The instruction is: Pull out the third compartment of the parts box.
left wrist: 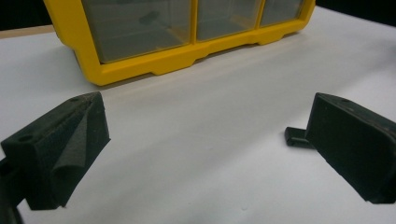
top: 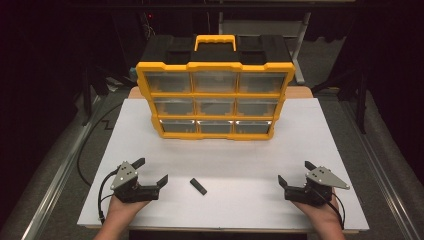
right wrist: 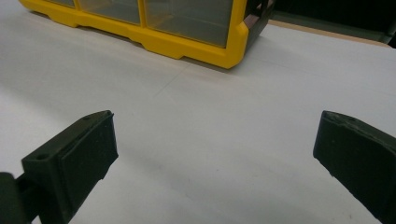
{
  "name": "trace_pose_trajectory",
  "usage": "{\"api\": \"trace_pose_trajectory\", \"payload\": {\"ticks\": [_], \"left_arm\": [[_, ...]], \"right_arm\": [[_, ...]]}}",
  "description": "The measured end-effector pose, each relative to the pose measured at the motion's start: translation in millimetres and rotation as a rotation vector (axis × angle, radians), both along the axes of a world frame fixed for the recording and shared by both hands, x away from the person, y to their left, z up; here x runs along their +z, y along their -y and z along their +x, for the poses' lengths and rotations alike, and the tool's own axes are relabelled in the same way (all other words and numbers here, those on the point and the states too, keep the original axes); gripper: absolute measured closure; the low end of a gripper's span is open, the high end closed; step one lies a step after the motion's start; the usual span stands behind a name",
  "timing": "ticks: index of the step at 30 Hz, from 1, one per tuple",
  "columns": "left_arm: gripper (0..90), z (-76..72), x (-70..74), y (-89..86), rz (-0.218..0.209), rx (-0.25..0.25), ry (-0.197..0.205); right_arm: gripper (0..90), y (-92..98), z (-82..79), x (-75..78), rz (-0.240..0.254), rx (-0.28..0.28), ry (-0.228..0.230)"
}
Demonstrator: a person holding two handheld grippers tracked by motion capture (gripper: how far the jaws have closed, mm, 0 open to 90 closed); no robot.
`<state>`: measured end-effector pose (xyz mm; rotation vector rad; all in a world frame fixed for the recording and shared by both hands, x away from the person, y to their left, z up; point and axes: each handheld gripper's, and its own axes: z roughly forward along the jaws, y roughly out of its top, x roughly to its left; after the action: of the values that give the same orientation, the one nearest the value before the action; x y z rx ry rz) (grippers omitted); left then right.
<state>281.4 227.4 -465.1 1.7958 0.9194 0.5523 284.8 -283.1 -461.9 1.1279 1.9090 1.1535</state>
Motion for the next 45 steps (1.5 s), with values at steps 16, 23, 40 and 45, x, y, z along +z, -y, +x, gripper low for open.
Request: {"api": "trace_pose_trajectory", "payload": {"ticks": [16, 23, 40, 45], "left_arm": [[0.3, 3.0, -5.8, 1.7, -0.028, -0.004, -0.019], [0.3, 2.7, -6.3, 3.0, -0.029, -0.011, -0.011], [0.3, 1.8, -5.1, 7.1, -0.039, -0.025, -0.008], [0.3, 1.0, -5.0, 9.4, -0.035, -0.039, -0.017]], "right_arm": [[0.0, -3.2, 4.1, 0.7, -0.008, -0.008, 0.026], [0.0, -9.8, 12.4, 0.9, -0.015, -0.01, 0.034], [0.0, -32.3, 47.6, -1.2, -0.013, 0.003, 0.035], [0.0, -37.8, 57.8, 1.1, -0.013, 0.005, 0.035]]}}
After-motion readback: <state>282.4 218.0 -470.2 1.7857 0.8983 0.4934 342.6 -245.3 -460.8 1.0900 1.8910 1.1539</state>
